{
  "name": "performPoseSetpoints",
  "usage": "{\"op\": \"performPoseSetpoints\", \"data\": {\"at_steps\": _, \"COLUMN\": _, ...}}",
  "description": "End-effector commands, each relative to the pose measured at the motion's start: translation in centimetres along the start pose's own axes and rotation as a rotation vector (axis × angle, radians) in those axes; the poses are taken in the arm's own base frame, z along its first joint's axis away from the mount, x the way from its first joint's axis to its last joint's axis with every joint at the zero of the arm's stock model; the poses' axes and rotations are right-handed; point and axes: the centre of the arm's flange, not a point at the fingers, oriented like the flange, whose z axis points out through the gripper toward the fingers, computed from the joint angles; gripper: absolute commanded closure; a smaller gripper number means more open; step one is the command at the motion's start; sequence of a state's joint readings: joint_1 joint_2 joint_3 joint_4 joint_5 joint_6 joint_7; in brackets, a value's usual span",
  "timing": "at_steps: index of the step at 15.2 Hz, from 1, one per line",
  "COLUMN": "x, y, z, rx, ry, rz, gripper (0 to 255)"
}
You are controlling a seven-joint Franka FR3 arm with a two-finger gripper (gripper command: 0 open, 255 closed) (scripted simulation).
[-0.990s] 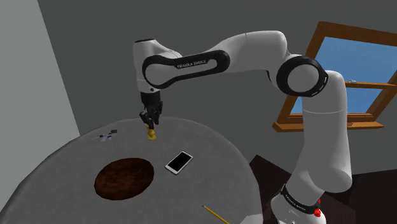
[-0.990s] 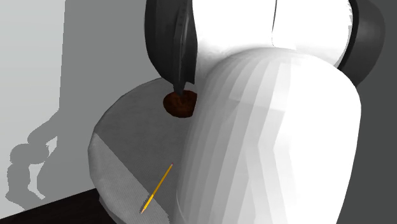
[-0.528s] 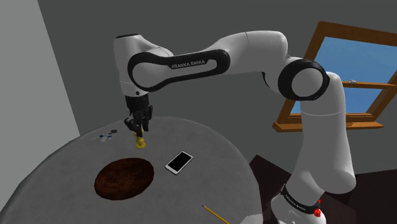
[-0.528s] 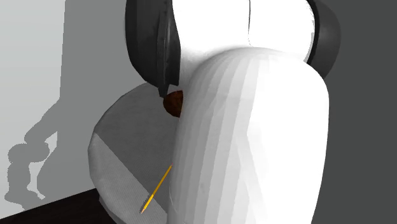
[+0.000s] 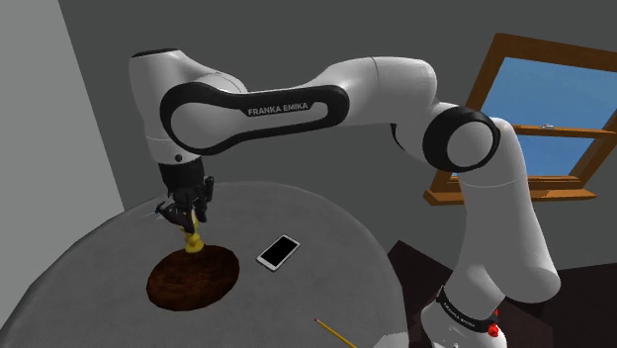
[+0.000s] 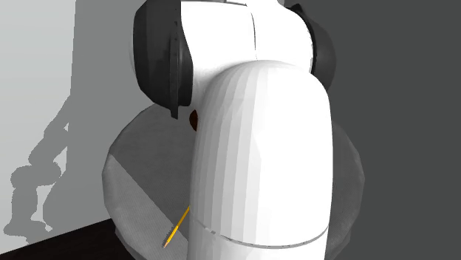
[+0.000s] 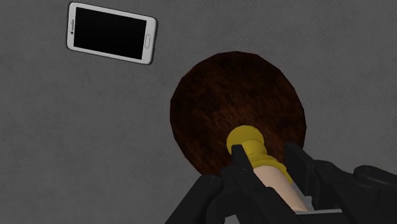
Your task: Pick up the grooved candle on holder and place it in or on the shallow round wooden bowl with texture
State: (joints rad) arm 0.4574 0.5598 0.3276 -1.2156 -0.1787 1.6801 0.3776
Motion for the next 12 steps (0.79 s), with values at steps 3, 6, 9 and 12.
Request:
{"op": "performPoseSetpoints", "data": {"at_steps": 3, "x": 0.1, "y": -0.4, "z": 1.9, "rx": 0.000, "ry": 0.000, "rz": 0.001, "gripper": 255}}
{"op": "performPoseSetpoints", "data": {"at_steps": 6, "x": 0.2, "y": -0.4, "z": 3.5, "rx": 0.000, "ry": 0.000, "rz": 0.001, "gripper": 255}}
{"op": "performPoseSetpoints", "data": {"at_steps": 9, "x": 0.3, "y": -0.5, "z": 5.1, "rx": 0.000, "ry": 0.000, "rz": 0.001, "gripper": 255}}
{"op": "performPoseSetpoints", "data": {"at_steps": 12, "x": 0.4, "y": -0.5, "z": 6.7, "rx": 0.000, "ry": 0.000, "rz": 0.001, "gripper": 255}}
